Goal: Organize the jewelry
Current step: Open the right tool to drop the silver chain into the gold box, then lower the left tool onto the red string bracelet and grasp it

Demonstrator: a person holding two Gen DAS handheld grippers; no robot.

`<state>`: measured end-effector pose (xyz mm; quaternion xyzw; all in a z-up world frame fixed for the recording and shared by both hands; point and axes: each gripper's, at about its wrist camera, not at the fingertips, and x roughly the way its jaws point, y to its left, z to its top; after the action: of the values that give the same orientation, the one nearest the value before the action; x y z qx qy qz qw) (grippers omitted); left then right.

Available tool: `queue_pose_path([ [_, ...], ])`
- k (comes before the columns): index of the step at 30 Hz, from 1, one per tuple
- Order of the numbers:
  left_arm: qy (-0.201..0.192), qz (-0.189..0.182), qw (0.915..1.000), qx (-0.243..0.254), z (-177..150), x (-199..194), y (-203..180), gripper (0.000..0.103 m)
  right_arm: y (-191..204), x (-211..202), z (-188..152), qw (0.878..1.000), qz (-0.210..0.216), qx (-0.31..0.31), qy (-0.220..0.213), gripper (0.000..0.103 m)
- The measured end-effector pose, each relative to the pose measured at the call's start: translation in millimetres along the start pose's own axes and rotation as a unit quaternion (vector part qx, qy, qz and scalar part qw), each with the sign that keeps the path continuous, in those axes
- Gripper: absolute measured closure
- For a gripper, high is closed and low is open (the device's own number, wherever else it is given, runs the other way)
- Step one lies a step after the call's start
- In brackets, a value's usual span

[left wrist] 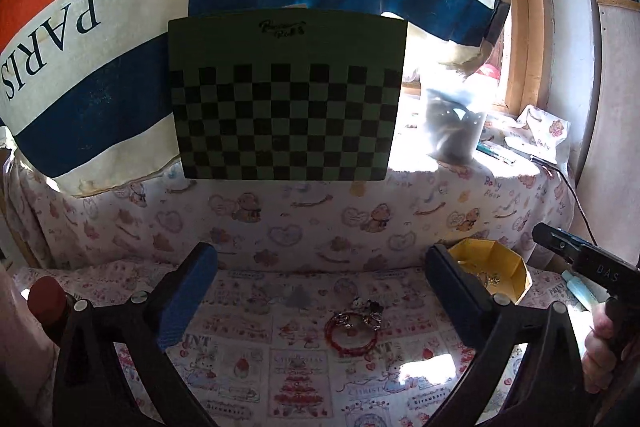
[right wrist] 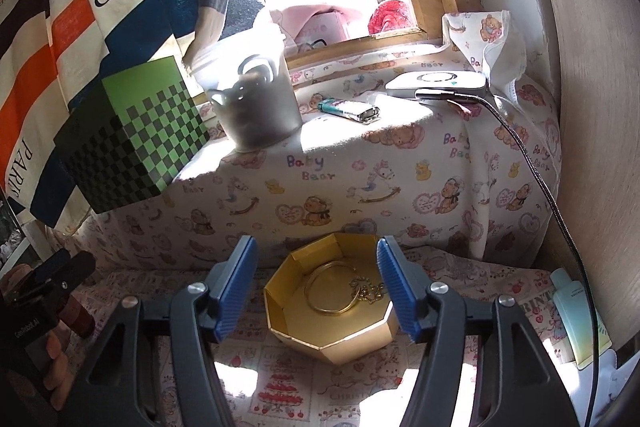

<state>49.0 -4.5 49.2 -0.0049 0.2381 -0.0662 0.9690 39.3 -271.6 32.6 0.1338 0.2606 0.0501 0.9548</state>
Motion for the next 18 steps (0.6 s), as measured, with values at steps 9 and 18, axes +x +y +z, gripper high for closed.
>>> queue_pose_path([
  [9,0.125,-0.002,0.9921,-0.001,-29,59,0,0.020,6,12,-9,0.999,-0.026,-0.018,0.021,0.041],
  [18,0.210,0.025,0.9763,0.046,-55,95,-22,0.034,7,16,-10,0.998,-0.038,-0.022,0.034,0.040],
])
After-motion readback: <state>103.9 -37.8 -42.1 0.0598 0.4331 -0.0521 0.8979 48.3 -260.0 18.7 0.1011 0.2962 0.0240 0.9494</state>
